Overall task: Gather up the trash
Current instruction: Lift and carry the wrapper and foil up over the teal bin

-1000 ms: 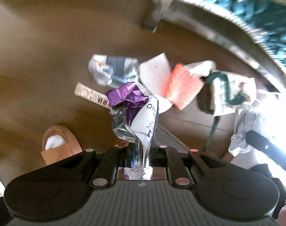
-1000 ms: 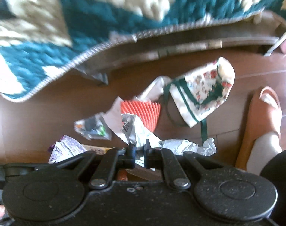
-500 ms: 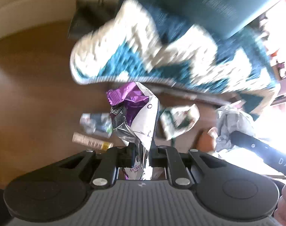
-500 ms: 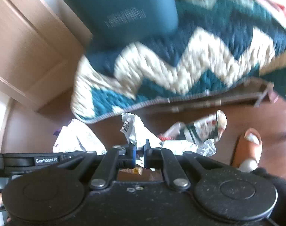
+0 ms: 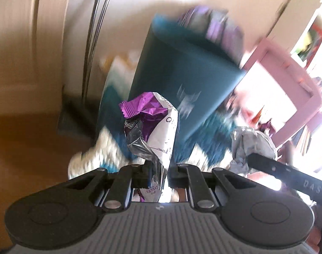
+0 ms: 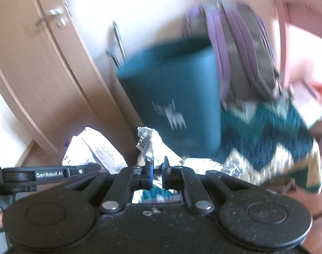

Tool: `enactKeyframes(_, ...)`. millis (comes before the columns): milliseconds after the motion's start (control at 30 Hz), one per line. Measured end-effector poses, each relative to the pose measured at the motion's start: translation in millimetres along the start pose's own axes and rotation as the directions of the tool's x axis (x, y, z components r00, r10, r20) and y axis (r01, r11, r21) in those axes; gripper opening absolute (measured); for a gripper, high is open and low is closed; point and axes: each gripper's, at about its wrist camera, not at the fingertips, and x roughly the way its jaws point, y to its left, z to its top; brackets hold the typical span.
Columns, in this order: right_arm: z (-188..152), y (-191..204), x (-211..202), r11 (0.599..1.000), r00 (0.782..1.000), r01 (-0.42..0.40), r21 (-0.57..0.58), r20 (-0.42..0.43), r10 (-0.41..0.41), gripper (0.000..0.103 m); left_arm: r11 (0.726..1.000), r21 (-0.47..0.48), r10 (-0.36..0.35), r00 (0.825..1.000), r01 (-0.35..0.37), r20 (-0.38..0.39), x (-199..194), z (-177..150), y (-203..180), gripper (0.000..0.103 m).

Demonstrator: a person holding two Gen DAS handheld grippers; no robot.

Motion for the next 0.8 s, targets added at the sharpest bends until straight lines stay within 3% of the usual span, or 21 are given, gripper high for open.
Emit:
enactKeyframes(167, 58.0, 18.6, -23.4, 0.998, 0.991, 0.003, -0.069, 0.136, 0.007, 0.006, 0.995, 0.096, 0.003, 0.989, -0.017, 0.148, -37.6, 55.3, -36.9, 0.012)
enactKeyframes(400, 113.4, 29.3, -27.2, 0.995, 0.973, 0.014, -0.101, 0.23, 0.01, 0.006, 0.986, 0.163, -0.014, 0.955, -0.036, 0.295, -63.3, 125.4, -73.3, 0.012)
enactKeyframes(633, 145.8, 33.4, -5.2, 0.983, 0.959, 0.038, -0.178, 0.282, 0.014, 0.006, 0.977, 0.193, 0.018, 0.939, -0.089, 0.343, -40.6, 182.0, -93.7, 0.012)
enactKeyframes(800, 155.3, 22.1, 29.7, 0.983, 0.969, 0.049, -0.18, 0.249, -0.003, 0.006, 0.977, 0.187, 0.044, 0.951, -0.106, 0.307, 0.8, 199.2, -89.6, 0.012)
